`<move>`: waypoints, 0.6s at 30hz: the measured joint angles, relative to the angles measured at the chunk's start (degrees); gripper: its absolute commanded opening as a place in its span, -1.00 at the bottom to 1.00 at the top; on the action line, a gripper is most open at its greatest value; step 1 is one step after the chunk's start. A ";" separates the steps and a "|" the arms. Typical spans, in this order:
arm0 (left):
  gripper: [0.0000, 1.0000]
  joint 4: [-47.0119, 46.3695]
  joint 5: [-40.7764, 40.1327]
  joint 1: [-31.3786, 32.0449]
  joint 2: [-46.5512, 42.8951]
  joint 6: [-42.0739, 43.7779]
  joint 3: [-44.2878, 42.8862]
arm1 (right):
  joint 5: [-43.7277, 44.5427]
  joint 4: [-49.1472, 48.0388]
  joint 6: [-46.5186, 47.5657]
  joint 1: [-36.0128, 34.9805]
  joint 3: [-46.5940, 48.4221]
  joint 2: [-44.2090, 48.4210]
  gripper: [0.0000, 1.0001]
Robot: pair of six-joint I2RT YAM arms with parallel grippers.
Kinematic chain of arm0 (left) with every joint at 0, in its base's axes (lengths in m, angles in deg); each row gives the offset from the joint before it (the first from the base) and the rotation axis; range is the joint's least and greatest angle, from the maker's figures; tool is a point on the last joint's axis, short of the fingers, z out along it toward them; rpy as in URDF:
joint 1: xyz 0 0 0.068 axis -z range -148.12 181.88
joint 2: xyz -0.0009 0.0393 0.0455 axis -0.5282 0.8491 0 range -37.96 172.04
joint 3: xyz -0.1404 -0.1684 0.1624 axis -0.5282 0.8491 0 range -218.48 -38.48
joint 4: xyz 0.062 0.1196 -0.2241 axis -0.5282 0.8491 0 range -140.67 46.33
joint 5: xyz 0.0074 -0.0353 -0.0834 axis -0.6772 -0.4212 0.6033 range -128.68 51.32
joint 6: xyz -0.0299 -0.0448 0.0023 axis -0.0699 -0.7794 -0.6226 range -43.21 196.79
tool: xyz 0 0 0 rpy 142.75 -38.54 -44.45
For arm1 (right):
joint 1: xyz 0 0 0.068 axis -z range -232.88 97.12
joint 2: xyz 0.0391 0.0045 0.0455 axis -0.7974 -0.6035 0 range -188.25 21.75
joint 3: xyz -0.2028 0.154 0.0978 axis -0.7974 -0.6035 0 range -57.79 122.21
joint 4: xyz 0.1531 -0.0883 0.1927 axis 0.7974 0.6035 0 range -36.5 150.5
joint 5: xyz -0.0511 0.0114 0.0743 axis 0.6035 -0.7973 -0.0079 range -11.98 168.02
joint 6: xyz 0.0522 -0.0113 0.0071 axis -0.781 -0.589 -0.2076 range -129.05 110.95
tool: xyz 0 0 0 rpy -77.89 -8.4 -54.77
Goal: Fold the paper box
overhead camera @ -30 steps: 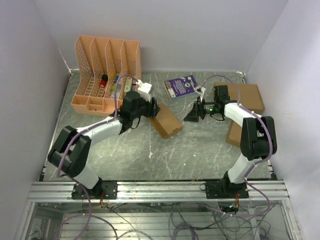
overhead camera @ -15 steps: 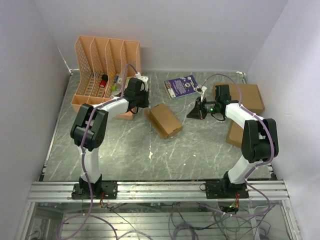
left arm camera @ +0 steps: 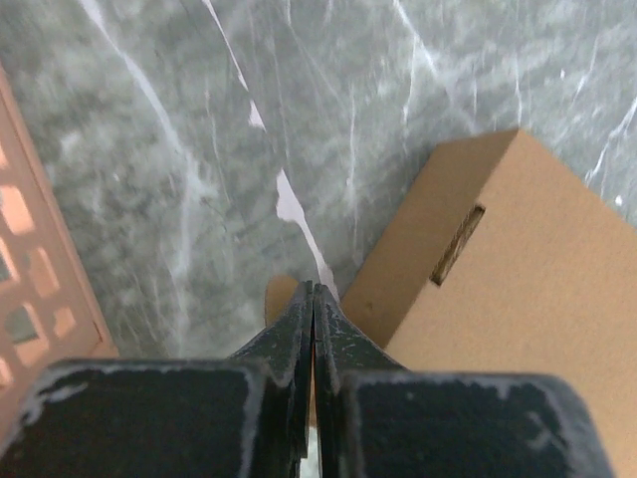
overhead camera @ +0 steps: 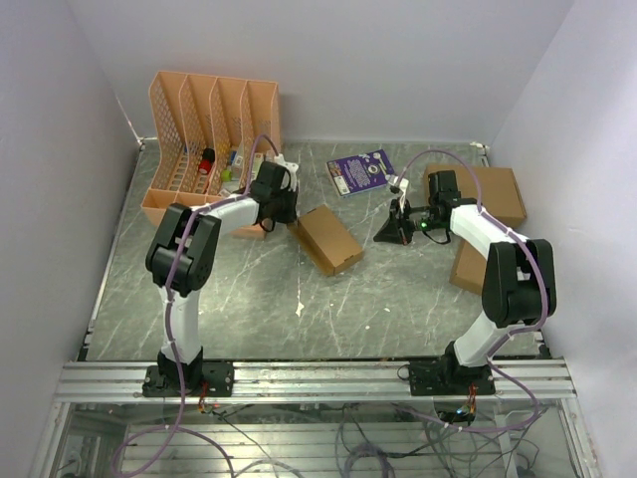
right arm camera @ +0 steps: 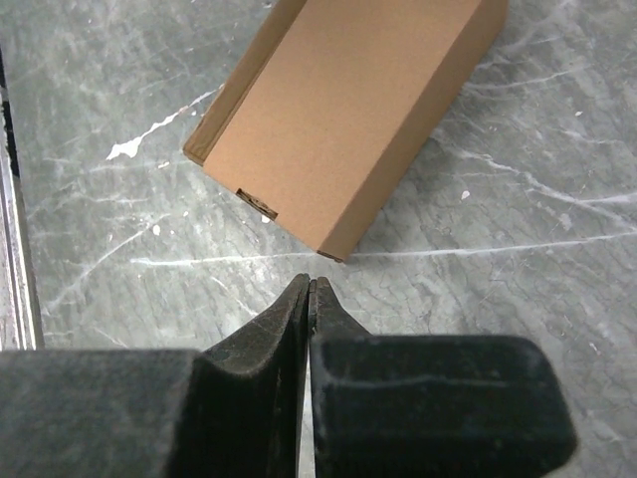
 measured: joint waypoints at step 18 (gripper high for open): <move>-0.86 -0.90 1.33 7.04 -7.82 -1.03 8.76 | 0.04 3.34 7.34 0.02 0.00 0.33 -0.82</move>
